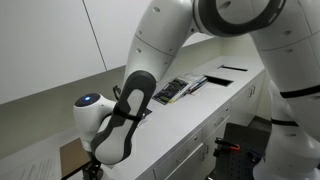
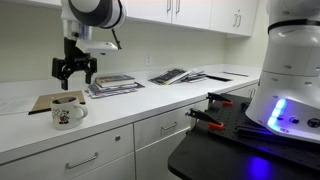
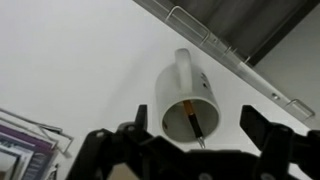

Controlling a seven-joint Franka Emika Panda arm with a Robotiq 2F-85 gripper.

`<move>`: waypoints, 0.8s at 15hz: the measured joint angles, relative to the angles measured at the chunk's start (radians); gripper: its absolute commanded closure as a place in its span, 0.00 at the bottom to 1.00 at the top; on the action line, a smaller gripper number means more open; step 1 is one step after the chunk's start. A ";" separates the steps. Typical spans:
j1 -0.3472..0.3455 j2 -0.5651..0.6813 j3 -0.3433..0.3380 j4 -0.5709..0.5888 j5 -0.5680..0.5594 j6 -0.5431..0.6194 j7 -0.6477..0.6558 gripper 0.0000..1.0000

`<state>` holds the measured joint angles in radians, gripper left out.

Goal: Remove the pen from the mug.

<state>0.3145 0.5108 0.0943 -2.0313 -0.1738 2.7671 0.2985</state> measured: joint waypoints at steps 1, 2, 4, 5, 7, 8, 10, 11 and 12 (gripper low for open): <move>-0.005 0.009 0.008 0.007 0.019 -0.018 -0.030 0.00; -0.010 0.017 0.018 0.016 0.039 -0.039 -0.061 0.00; -0.017 0.035 0.030 0.048 0.059 -0.076 -0.102 0.25; -0.017 0.042 0.031 0.067 0.060 -0.093 -0.118 0.31; -0.017 0.056 0.031 0.111 0.061 -0.129 -0.144 0.40; -0.018 0.066 0.032 0.135 0.061 -0.153 -0.162 0.44; -0.024 0.094 0.045 0.193 0.066 -0.213 -0.204 0.51; -0.027 0.113 0.053 0.224 0.070 -0.243 -0.225 0.60; -0.028 0.134 0.057 0.255 0.071 -0.267 -0.241 0.56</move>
<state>0.2868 0.6448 0.1518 -1.7761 -0.1030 2.5002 0.0572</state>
